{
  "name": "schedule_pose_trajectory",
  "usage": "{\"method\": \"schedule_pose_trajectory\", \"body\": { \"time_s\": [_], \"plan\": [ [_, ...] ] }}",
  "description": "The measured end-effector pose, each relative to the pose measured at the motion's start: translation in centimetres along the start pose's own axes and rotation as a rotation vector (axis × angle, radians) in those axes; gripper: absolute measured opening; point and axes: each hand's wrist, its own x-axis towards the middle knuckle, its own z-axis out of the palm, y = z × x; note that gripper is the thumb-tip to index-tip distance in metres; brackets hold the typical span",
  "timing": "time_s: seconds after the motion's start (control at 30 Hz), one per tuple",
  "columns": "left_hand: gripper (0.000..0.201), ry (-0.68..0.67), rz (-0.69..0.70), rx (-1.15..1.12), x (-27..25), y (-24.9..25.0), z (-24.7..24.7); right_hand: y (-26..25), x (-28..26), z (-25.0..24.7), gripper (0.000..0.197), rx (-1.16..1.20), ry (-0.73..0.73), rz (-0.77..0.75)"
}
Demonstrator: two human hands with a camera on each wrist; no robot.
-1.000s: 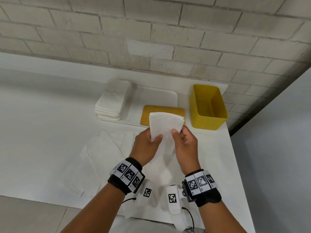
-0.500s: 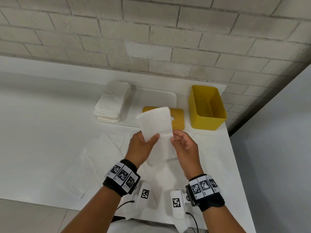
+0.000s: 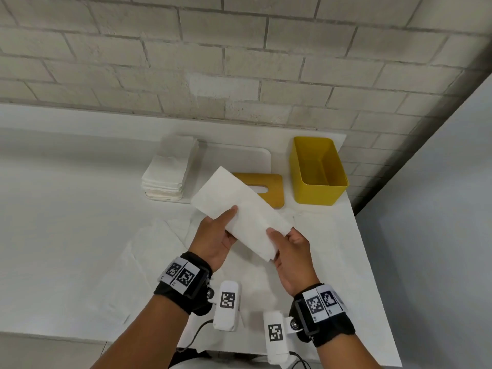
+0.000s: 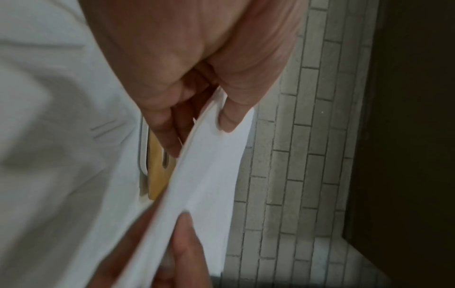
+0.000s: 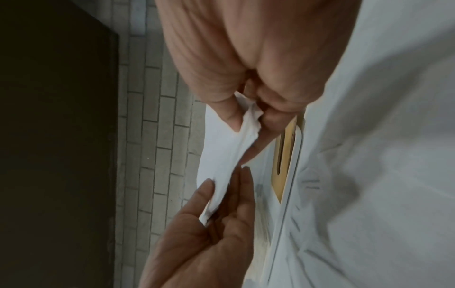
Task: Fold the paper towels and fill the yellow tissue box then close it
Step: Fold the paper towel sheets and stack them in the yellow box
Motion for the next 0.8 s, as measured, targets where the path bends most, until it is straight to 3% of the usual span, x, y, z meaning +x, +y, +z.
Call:
{"method": "schedule_pose_trajectory", "body": {
  "time_s": [0.17,0.3,0.47,0.53,0.8],
  "plan": [
    [0.026,0.129,-0.001,0.024,0.0,0.9,-2.4,-0.7,0.2,-2.2,0.023,0.076,0.204,-0.004],
    [0.027,0.162,-0.017,0.216,-1.4,1.5,-5.9,-4.2,2.0,-4.0,0.022,0.297,0.368,-0.103],
    [0.023,0.178,-0.034,0.442,-3.5,1.4,-9.0,-9.7,5.9,-4.0,0.024,0.398,0.373,-0.227],
    [0.022,0.172,-0.031,0.505,-4.1,1.2,-9.8,-11.1,7.9,-3.8,0.022,0.369,0.4,-0.212],
    [0.022,0.171,-0.013,0.606,-5.6,0.8,-10.7,-13.0,14.9,-2.7,0.048,0.425,0.419,-0.063]
  ]
}}
